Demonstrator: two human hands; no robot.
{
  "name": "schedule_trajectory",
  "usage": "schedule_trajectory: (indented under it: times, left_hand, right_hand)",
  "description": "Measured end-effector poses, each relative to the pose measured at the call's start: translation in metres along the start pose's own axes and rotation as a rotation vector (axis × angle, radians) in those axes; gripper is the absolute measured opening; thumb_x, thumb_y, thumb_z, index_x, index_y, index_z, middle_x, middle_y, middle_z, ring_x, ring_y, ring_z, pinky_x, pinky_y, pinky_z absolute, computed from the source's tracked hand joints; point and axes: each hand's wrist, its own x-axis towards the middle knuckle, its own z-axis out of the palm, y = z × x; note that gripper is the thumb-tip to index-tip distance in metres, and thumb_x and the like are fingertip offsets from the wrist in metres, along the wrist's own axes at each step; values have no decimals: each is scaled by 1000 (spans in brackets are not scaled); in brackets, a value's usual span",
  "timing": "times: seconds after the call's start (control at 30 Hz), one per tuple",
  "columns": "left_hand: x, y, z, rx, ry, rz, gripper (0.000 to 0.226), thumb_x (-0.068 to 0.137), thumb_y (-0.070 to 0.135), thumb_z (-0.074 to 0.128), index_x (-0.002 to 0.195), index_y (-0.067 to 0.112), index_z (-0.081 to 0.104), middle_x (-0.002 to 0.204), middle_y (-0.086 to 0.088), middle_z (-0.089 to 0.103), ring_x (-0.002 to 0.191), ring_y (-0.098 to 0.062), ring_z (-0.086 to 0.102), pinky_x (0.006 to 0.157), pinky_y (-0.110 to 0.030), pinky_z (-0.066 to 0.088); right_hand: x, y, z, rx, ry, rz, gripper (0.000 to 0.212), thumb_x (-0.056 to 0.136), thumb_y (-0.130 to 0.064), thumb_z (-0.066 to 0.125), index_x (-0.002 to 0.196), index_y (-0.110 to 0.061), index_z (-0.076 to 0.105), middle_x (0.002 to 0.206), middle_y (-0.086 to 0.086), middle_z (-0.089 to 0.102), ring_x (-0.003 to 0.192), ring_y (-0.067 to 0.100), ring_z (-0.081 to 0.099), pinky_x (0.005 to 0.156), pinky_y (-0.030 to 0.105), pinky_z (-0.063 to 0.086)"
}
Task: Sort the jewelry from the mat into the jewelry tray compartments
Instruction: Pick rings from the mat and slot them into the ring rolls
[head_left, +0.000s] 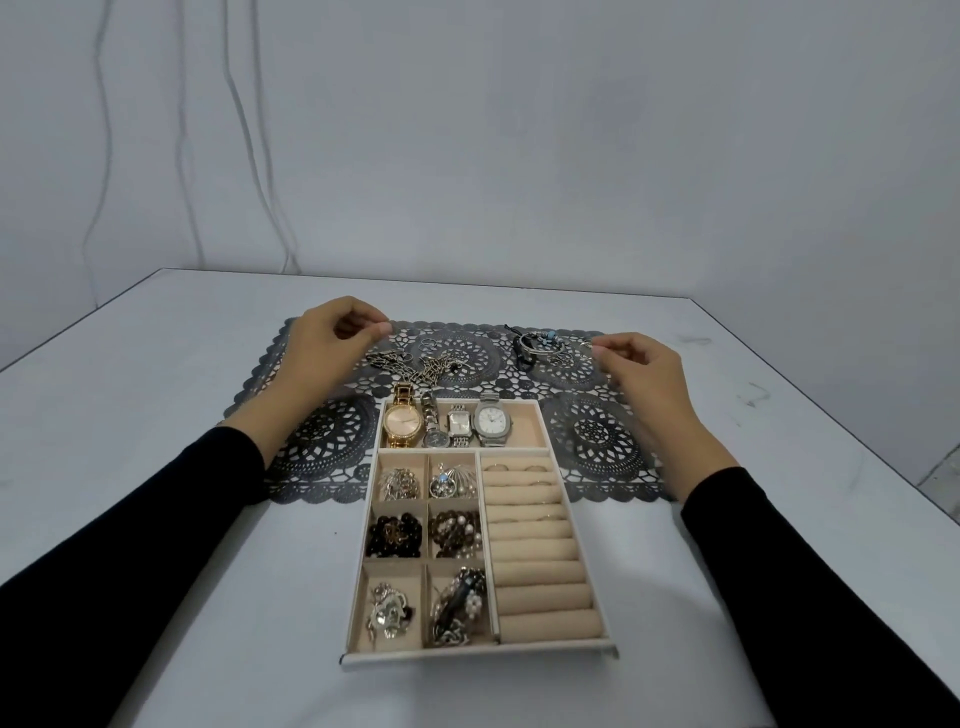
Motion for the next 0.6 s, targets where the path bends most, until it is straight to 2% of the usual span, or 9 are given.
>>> schedule_trajectory:
  times: [0.07,0.1,0.2,0.3,0.43,0.53,0.6]
  left_hand:
    - [-8,8,-3,-49,-2,-5,13,85,20,75,94,11,71,87,0,71,78,-9,63,76,-21,51]
    - [-12,12,-5,-65,-1,1,13,84,21,75,93,13,72,86,1,71,78,-9,64,75,-20,51]
    - [-24,26,-9,-127,0,36,11,83,22,76,91,16,71,85,0,71,79,-10,64,73,-19,52]
    - [-39,40,-13,-223,-6,40,11,83,23,76,91,16,71,89,-5,72,83,-13,64,75,-22,54]
    - [-63,60,-14,-327,-33,49,12,84,20,76,93,13,71,89,-3,72,85,-12,65,79,-23,55]
    - [-81,72,-10,-376,-63,57,10,83,15,75,92,11,71,87,-3,71,82,-12,64,78,-21,54]
    - [-89,75,-8,-392,-106,66,10,82,16,75,91,14,71,87,-2,70,83,-15,64,79,-24,55]
  right_hand:
    - [-11,-7,3,55,-17,-24,9,83,-4,69,90,-9,72,81,2,66,69,9,58,65,20,51]
    - [-17,-10,4,75,-29,-34,9,83,-4,69,89,-10,72,82,0,67,70,9,58,67,19,51]
    - [-34,-20,6,109,-66,-79,10,84,-4,69,91,-10,71,78,-3,66,64,2,55,60,15,47]
    - [-50,-28,6,149,-96,-115,12,84,-5,69,96,-6,71,78,-4,66,64,1,55,62,16,46]
    - [-72,-35,3,176,-141,-155,15,85,-5,68,99,-2,69,72,-8,64,62,0,54,62,15,44]
    - [-87,-36,0,145,-177,-174,10,84,-7,69,93,-8,71,70,-10,63,63,1,53,62,15,43]
    - [-95,-36,-2,120,-202,-169,8,84,-8,69,91,-12,72,68,-13,63,64,3,53,61,16,44]
